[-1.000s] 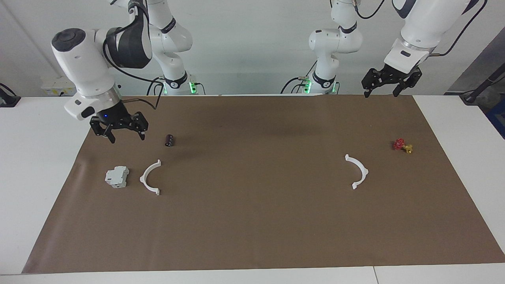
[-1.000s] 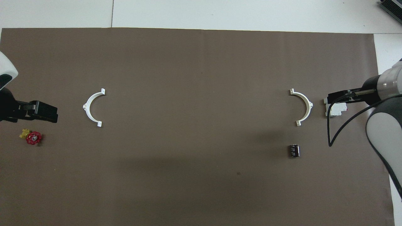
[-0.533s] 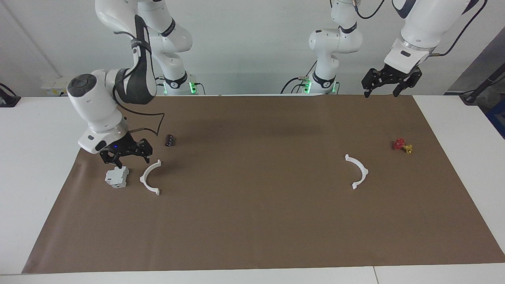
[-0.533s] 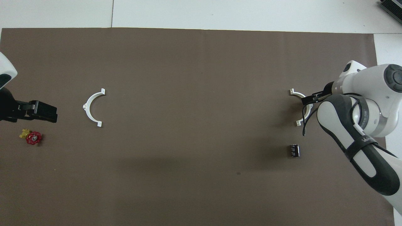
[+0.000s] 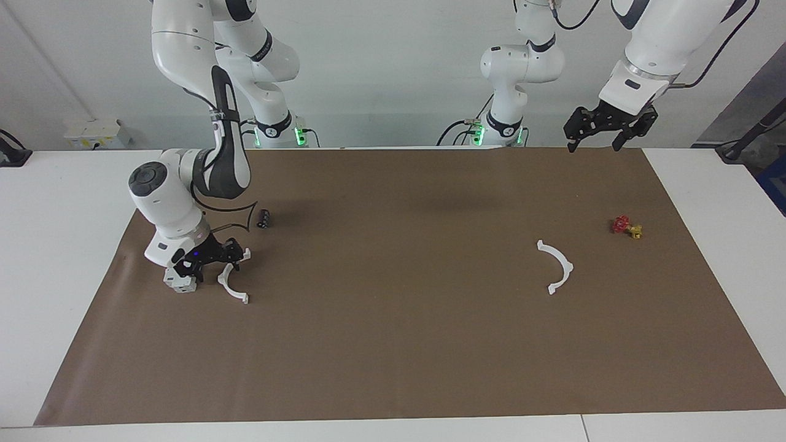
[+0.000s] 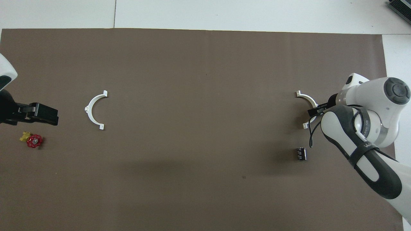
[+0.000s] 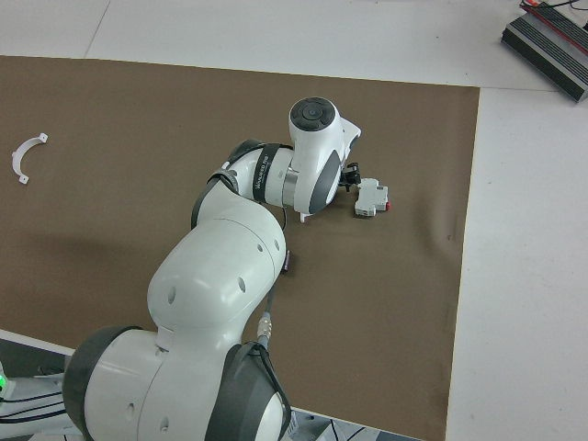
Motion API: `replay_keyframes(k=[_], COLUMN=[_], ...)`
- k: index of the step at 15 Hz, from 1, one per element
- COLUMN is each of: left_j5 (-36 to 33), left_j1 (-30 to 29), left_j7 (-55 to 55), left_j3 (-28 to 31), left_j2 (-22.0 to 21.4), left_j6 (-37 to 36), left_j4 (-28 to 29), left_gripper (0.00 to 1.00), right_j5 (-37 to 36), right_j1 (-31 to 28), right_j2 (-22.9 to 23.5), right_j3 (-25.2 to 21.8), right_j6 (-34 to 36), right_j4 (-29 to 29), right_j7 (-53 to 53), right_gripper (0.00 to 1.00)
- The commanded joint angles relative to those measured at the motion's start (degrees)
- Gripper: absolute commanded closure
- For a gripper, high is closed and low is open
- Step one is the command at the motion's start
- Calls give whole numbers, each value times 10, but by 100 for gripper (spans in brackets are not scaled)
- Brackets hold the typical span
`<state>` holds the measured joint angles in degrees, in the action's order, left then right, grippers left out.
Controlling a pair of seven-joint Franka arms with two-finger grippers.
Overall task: Assemble drain pipe with both arms
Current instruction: 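Reach the right gripper to the nearer white half-ring and grasp it, then carry the half-ring with the right gripper toward the table centre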
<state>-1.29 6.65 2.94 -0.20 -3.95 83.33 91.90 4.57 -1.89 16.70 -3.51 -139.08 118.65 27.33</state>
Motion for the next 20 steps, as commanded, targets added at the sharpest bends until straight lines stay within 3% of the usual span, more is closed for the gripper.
replay_keyframes(k=[1, 2, 3, 4, 6, 11, 13, 16, 20], left_j5=[-4, -4, -4, -4, -4, -4, -4, -4, -4], left_j1=[-1, -1, -1, -1, -1, -1, -1, -1, -1], left_j7=[7, 8, 8, 8, 8, 8, 8, 8, 8], left_j3=[5, 6, 7, 7, 6, 7, 6, 7, 7], left_j2=[-5, -5, -5, -5, -5, -5, -5, -5, -5], left_j6=[3, 3, 3, 3, 3, 3, 3, 3, 3], left_j4=[8, 7, 7, 8, 7, 8, 7, 8, 7], left_gripper=[0, 0, 0, 0, 0, 0, 0, 0, 0], right_j5=[18, 18, 18, 30, 73, 66, 56, -16, -23], right_j1=[-12, -13, -14, -14, -8, 27, 70, 153, 253], right_j2=[2, 5, 7, 9, 10, -1, -2, 2, 10], right_j3=[5, 5, 6, 6, 5, 6, 4, 6, 6], right_j6=[-55, -58, -60, -58, -34, 79, 103, 112, 122], right_j4=[29, 29, 28, 24, -2, -79, -97, -121, -148], right_j7=[26, 27, 27, 23, 26, -43, -114, -282, -439], right_gripper=[36, 47, 95, 100, 100, 100, 100, 100, 100])
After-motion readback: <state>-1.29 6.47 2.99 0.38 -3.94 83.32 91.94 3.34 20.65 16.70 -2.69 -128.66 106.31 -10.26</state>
